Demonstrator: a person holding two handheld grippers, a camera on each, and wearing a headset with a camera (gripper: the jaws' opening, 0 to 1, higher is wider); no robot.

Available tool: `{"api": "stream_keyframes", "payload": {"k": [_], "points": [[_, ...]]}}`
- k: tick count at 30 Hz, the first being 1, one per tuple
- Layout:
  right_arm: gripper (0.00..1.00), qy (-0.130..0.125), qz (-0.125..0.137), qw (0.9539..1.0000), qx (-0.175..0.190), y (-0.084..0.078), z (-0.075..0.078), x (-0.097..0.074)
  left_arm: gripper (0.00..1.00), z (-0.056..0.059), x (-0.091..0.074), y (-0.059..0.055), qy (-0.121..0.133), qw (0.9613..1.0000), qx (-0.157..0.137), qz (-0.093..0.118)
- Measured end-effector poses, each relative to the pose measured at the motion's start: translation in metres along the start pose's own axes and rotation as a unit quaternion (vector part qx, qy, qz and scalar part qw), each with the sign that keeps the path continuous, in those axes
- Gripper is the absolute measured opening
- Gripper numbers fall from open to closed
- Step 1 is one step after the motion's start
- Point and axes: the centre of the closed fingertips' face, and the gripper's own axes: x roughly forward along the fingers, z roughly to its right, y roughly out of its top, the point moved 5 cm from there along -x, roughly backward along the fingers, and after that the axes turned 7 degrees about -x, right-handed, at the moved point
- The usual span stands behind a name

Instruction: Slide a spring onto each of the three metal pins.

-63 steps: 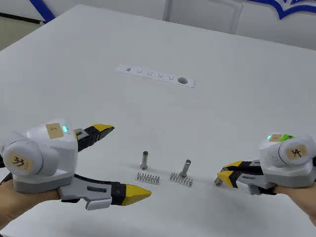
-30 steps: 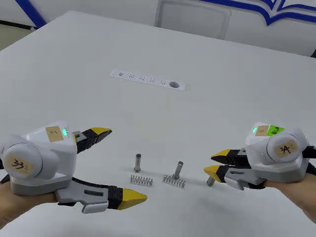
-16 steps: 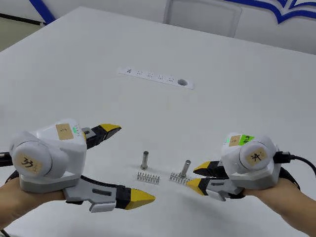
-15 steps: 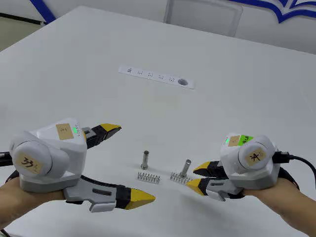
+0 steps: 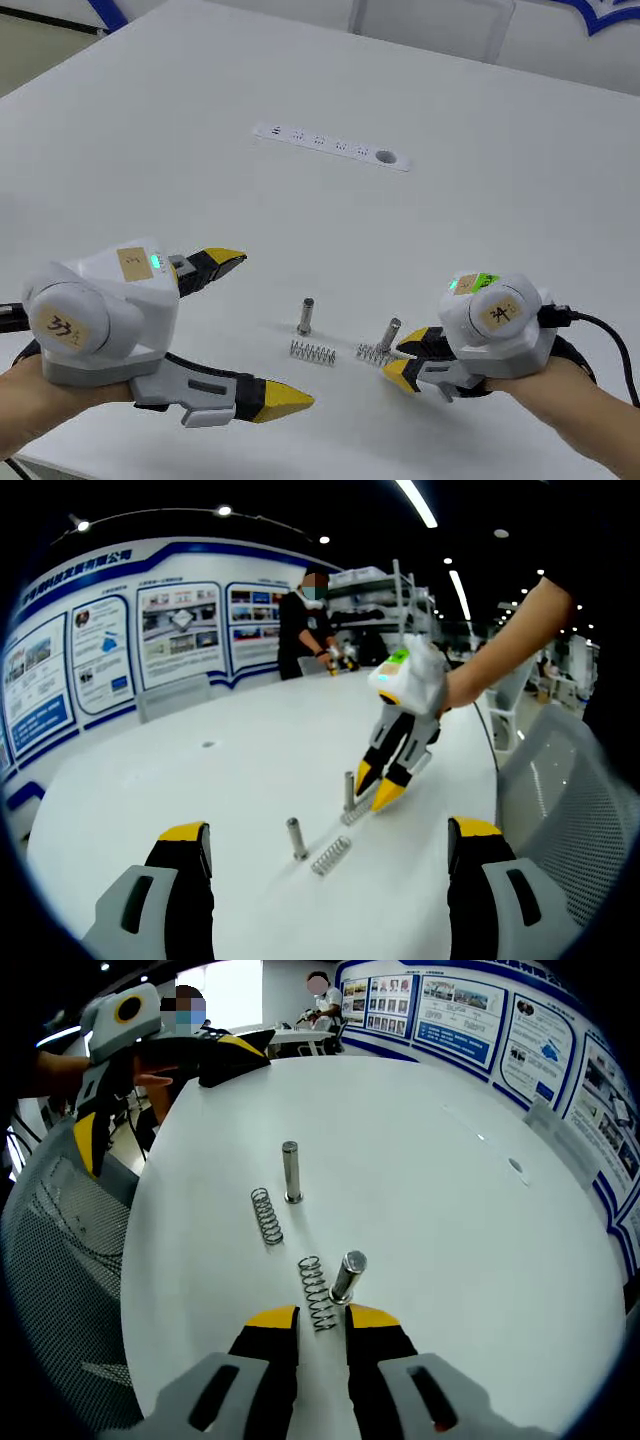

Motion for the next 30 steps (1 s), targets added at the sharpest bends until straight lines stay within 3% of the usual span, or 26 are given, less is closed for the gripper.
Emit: {"api": "stream_keyframes", "payload": {"k": [14, 19, 25, 30], "points": [[0.17, 0.018, -0.008, 0.9998, 0.004, -0.0047, -0.0007, 0.0062, 1.0, -0.0028, 0.001, 0.0018, 0.002, 0.9999, -0.015, 0.009], [0.12, 0.033, 0.001, 0.9994, 0.009, -0.005, -0.0035, 0.0066, 1.0, -0.0012, 0.0004, 0.0012, 0.002, 0.9999, -0.012, 0.005], [0.12, 0.031, 0.001, 0.9995, 0.006, -0.0049, -0.0043, 0.0068, 1.0, 0.0002, -0.0003, 0.0007, 0.002, 1.0, -0.009, 0.0], [0.11, 0.026, -0.002, 0.9995, -0.017, -0.0063, -0.0084, 0.0027, 1.0, 0.0012, -0.0007, -0.0001, 0.006, 0.9999, 0.001, -0.015]]}}
